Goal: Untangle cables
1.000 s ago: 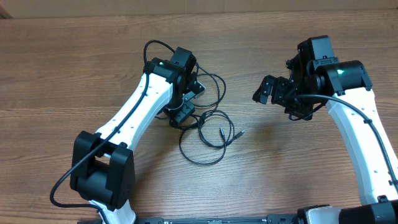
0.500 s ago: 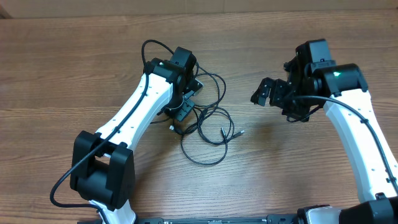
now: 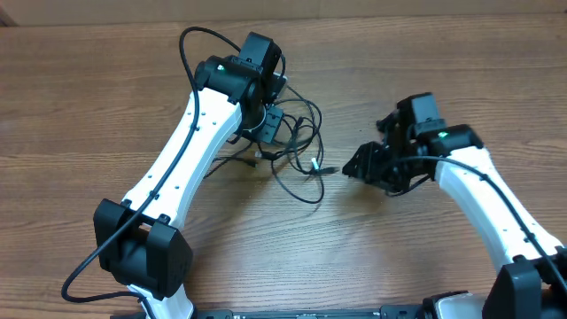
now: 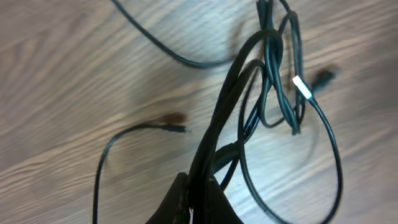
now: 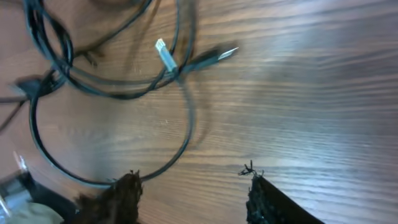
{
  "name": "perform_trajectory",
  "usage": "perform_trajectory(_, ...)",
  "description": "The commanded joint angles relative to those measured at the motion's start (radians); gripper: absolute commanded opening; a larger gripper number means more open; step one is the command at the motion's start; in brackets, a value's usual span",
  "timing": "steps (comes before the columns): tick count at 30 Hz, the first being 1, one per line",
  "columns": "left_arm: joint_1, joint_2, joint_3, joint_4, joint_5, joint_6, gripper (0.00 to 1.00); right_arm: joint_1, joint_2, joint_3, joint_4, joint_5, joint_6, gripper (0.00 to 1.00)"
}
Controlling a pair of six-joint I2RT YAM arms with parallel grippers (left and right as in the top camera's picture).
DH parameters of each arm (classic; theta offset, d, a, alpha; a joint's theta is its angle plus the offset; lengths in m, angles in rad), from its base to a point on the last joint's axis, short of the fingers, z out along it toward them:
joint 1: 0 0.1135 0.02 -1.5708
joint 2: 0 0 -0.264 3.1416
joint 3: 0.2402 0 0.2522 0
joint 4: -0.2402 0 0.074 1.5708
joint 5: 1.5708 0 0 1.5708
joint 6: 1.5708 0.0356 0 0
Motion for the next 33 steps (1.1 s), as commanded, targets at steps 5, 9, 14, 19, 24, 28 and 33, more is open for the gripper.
perform_trajectory(5,-0.01,0.002,0.028,-0.007,0.234,0.005,0.04,0.101,-0.019,-0.015,0.126,-0.02,0.089,0.62)
perform_trajectory(9,-0.01,0.0,0.028,-0.012,0.343,0.036,0.04,0.128,-0.019,-0.015,0.183,-0.007,0.101,0.67)
perform_trajectory(14,-0.005,-0.018,0.029,-0.012,0.404,0.036,0.04,0.134,-0.019,-0.015,0.181,0.129,0.1,0.68)
perform_trajectory(19,-0.005,-0.044,0.029,-0.012,0.404,0.035,0.04,0.134,-0.019,-0.015,0.192,0.153,0.069,0.68)
perform_trajectory(24,-0.005,-0.085,0.029,-0.012,0.404,0.035,0.04,0.134,-0.019,-0.015,0.198,0.176,0.044,0.45)
perform_trajectory(28,-0.005,-0.126,0.029,-0.011,0.404,0.035,0.04,0.134,-0.019,-0.015,0.2,0.176,0.044,0.29)
perform_trajectory(33,-0.005,-0.168,0.029,-0.014,0.406,0.031,0.04,0.134,-0.019,-0.015,0.2,0.179,0.045,0.04)
